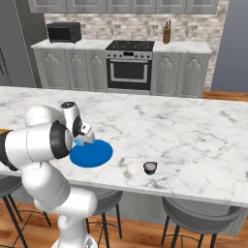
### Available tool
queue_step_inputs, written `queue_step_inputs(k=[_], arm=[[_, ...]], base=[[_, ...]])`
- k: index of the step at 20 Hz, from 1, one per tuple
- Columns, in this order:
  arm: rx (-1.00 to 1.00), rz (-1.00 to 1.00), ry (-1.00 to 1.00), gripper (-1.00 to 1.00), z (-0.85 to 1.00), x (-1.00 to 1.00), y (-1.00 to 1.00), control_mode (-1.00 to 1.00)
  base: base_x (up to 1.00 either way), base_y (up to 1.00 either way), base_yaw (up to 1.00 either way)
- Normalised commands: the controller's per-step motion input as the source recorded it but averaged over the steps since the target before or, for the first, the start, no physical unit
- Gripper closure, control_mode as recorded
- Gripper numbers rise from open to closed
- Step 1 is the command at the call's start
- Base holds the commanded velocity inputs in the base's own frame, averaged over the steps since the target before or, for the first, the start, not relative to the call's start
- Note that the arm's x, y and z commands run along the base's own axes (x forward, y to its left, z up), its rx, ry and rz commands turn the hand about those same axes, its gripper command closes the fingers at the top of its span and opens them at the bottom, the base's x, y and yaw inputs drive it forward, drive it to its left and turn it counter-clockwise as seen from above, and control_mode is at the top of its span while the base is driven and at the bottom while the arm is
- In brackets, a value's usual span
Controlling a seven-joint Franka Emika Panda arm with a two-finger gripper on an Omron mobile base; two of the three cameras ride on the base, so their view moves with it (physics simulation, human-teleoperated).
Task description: Place two yogurt containers on each plate.
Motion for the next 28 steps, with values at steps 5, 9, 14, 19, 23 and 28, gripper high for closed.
queue_step_inputs(k=[5, 9, 14, 19, 23, 28], arm=[[0.0, 0.12, 0.09, 1.0, -0.24, 0.0, -0.09, -1.0], [0.0, 0.17, 0.07, 1.0, -0.28, 0.0, 0.0, -1.0], [0.0, 0.12, 0.01, -1.0, -0.17, 0.0, -0.04, -1.0], [0.0, 0.01, 0.0, -1.0, -0.06, -0.11, -0.12, -1.0], [0.0, 0.0, 0.0, -1.0, 0.0, -0.13, -0.16, -1.0], [0.0, 0.0, 0.05, -1.0, 0.0, -0.03, -0.07, -1.0]], base=[[0.0, 0.0, 0.0], [0.0, 0.0, 0.0], [0.0, 0.0, 0.0], [0.0, 0.0, 0.0], [0.0, 0.0, 0.0], [0.0, 0.0, 0.0]])
